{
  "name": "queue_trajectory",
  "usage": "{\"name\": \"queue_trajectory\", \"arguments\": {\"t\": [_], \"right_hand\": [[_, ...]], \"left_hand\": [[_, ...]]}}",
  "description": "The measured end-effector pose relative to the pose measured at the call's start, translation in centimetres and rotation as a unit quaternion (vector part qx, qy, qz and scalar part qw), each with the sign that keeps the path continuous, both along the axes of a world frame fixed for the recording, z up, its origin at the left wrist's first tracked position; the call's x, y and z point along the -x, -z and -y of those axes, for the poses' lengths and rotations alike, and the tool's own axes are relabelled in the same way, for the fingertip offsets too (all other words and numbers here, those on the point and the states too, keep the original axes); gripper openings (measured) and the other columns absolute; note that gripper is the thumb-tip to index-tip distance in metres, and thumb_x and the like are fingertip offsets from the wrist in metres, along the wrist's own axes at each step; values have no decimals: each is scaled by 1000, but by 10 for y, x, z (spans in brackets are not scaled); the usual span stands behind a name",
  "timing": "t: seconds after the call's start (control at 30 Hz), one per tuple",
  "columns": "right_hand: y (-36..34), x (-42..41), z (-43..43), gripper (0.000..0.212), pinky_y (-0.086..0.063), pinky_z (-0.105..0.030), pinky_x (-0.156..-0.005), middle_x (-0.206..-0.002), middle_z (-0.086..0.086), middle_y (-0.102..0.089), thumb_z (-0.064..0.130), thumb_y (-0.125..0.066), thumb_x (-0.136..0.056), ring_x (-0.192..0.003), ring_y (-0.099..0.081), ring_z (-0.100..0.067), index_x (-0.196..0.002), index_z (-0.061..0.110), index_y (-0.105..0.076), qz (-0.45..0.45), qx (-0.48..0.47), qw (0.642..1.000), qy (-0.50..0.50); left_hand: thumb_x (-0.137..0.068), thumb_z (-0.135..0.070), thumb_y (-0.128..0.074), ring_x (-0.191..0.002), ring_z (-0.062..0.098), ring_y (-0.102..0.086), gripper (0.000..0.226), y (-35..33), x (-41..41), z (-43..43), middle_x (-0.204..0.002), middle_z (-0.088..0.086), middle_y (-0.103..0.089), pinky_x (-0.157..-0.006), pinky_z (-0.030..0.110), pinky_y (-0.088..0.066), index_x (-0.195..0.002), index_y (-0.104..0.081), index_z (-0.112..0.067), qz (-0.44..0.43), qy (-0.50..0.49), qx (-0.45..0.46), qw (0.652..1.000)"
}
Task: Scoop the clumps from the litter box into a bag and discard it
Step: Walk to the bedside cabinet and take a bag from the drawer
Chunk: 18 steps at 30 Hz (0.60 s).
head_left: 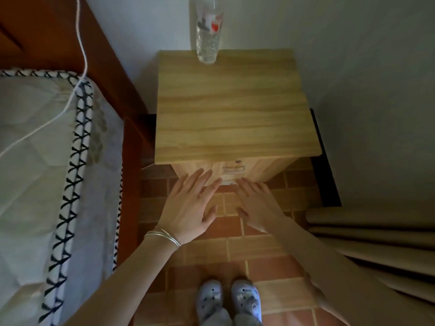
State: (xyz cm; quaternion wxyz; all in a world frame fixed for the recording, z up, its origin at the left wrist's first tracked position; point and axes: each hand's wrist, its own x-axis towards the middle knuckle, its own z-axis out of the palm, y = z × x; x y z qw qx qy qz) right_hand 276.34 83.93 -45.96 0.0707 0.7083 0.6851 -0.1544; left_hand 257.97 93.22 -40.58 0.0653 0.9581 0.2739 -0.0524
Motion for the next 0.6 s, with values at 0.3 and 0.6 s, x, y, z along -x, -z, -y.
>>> {"name": "queue_trajectory", "arguments": {"t": [0.3, 0.6], "right_hand": [[79, -28, -50, 73, -19, -46, -112, -154, -3, -13, 35, -52, -89, -142, -9, -19, -147, 19, -11, -30, 57, 994, 84], [90, -15, -50, 79, -28, -43, -107, -153, -5, -12, 39, -54, -86, -143, -4, -21, -147, 15, -11, -61, 39, 987, 143]], "left_hand": [[-85, -48, -31, -134, 28, -34, 63, 51, 6, -29, -145, 11, -38, -108, 47, -26, -137, -45, -17, -21, 11, -28, 999], [-85, -46, -40, -134, 26, -34, 59, 75, 15, -10, -145, 10, -39, -110, 41, -23, -138, -42, -18, -19, -4, 16, 1000]]}}
